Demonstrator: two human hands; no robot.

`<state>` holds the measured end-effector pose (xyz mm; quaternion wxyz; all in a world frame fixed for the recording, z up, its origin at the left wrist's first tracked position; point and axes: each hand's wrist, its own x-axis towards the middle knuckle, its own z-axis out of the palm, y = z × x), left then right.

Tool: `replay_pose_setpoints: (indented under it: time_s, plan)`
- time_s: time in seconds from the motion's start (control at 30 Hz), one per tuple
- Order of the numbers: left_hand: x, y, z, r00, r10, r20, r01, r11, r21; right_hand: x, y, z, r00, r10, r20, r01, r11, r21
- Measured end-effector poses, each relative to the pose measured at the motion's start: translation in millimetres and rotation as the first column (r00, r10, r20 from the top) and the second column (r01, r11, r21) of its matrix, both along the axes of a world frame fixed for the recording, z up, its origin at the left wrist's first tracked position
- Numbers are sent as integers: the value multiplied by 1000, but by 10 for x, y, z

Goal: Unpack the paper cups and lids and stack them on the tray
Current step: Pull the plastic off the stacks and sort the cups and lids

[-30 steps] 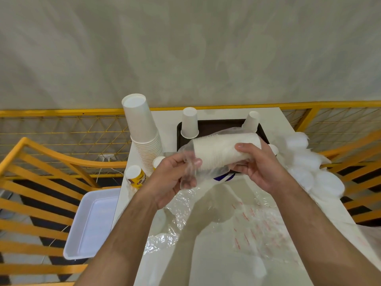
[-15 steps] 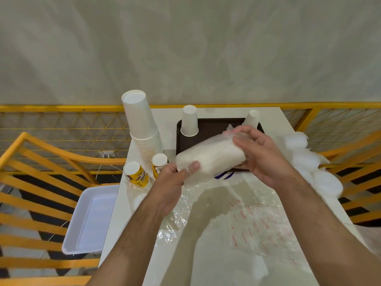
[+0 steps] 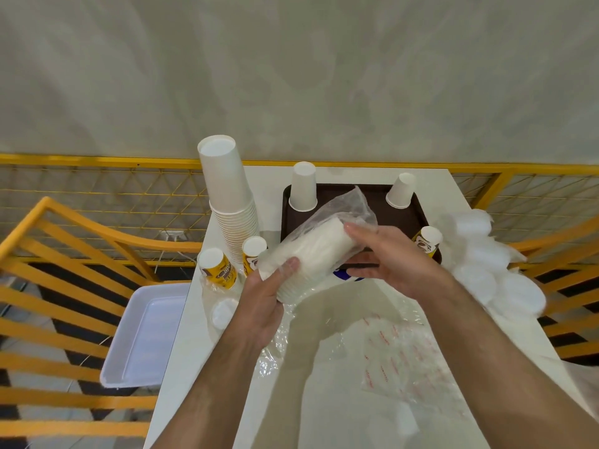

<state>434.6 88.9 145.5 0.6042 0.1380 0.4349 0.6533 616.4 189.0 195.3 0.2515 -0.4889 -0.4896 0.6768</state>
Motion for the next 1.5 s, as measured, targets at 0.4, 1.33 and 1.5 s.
replay_pose_setpoints:
  time_s: [0.4, 1.33, 1.5]
  plan:
    - [111, 23, -516, 986, 160, 43, -148, 968, -204, -214, 140, -224, 978, -175, -117, 162, 981, -109]
    - [327, -320, -386, 977, 202, 74, -131, 831, -541, -317, 208, -176, 994, 74, -80, -67, 994, 87]
    - [621, -487, -218, 996, 59, -73, -80, 942, -325, 238, 160, -187, 950, -100, -295, 71, 992, -108]
